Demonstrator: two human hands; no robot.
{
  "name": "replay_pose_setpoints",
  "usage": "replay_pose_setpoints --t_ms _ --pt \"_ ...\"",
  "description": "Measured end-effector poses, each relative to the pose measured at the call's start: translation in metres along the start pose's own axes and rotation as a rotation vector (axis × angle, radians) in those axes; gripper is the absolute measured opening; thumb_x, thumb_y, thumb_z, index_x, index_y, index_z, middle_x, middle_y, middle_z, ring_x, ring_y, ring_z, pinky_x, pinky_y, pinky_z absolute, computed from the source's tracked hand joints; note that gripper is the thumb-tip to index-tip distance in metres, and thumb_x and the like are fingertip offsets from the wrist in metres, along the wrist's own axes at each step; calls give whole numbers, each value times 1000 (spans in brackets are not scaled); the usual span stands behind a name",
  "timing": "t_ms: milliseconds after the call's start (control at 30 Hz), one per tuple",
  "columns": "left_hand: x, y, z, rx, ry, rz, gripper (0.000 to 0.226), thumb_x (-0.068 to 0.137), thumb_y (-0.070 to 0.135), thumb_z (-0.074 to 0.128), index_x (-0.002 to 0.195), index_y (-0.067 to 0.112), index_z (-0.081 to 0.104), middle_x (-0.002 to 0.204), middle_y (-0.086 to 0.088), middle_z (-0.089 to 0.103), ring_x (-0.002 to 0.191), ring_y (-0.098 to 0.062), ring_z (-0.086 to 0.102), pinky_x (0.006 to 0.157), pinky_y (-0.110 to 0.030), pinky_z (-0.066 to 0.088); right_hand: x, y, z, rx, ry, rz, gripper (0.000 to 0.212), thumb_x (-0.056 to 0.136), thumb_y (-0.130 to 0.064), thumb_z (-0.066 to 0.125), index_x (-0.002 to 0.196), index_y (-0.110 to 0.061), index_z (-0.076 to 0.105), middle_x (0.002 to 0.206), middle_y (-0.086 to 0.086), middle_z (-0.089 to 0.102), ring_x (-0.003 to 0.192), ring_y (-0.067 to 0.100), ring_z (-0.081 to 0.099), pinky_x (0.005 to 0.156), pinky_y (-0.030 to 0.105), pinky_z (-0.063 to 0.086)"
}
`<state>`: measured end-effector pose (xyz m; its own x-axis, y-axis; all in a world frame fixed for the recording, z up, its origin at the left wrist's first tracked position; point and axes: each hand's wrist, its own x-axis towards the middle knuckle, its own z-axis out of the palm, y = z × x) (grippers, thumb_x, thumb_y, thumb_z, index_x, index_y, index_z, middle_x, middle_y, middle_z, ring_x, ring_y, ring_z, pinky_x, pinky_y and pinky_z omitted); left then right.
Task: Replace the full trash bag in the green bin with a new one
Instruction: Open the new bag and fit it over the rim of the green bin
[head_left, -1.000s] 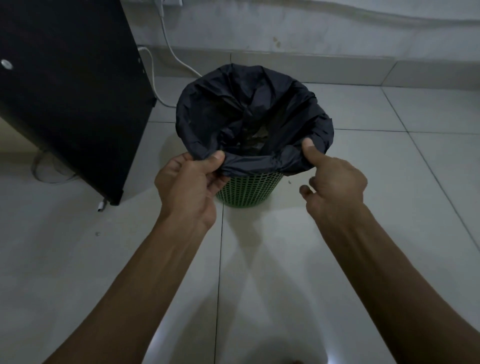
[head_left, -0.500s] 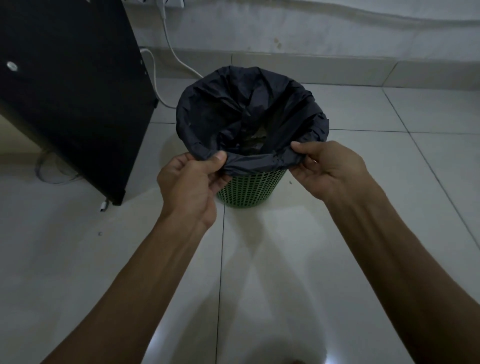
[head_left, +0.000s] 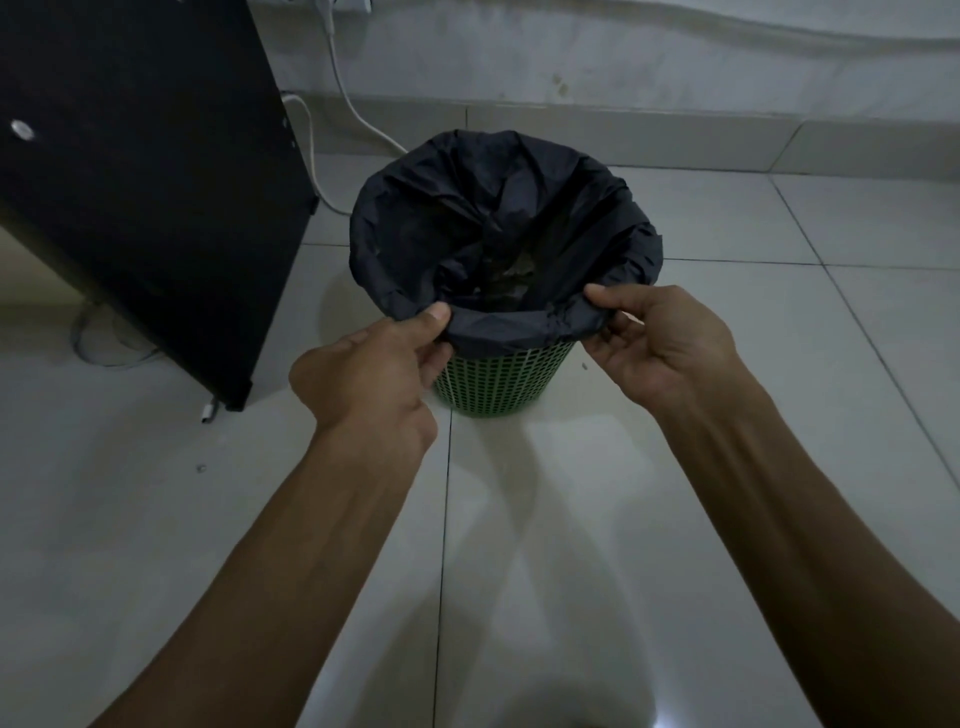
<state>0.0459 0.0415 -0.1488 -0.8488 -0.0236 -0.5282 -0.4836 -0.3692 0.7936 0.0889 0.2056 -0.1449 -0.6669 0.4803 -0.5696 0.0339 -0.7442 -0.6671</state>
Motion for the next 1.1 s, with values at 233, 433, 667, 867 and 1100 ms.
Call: replay_pose_setpoints --t_ms 233,433,667,867,1100 --pt "14 14 -1 85 -91 -180 8 86 10 68 82 9 61 74 -1 61 65 -9 58 63 -20 51 1 5 -5 -17 -44 -12 21 80 15 59 91 -2 61 84 15 67 78 25 67 73 36 60" --pt "18 20 -2 65 -155 -281 8 87 -1 60 80 4 59 76 -7 60 72 -15 60 61 -26 57 9 9 -12 -21 -106 -81 20 80 15 56 94 2 62 89 16 70 81 26 69 75 37 60" --pt "15 -17 -13 34 -269 -290 25 79 -13 61 102 -2 63 104 -19 70 89 -24 69 70 -34 61 22 0 -16 -177 -140 -273 23 76 20 51 70 -2 57 81 17 66 82 32 66 89 54 53" --pt "22 -1 -27 279 -147 -105 41 67 16 82 105 9 67 102 -7 71 97 -26 67 85 -43 56 27 -9 -31 -284 -140 -313 24 75 19 50 72 -3 58 85 18 64 82 30 64 93 53 51" --pt "45 33 -21 798 -6 719 37 70 22 81 98 12 58 80 7 58 74 -8 60 59 -23 52 23 -17 -36 -480 -142 -314 23 74 18 50 80 -2 60 96 22 63 91 33 61 95 53 48"
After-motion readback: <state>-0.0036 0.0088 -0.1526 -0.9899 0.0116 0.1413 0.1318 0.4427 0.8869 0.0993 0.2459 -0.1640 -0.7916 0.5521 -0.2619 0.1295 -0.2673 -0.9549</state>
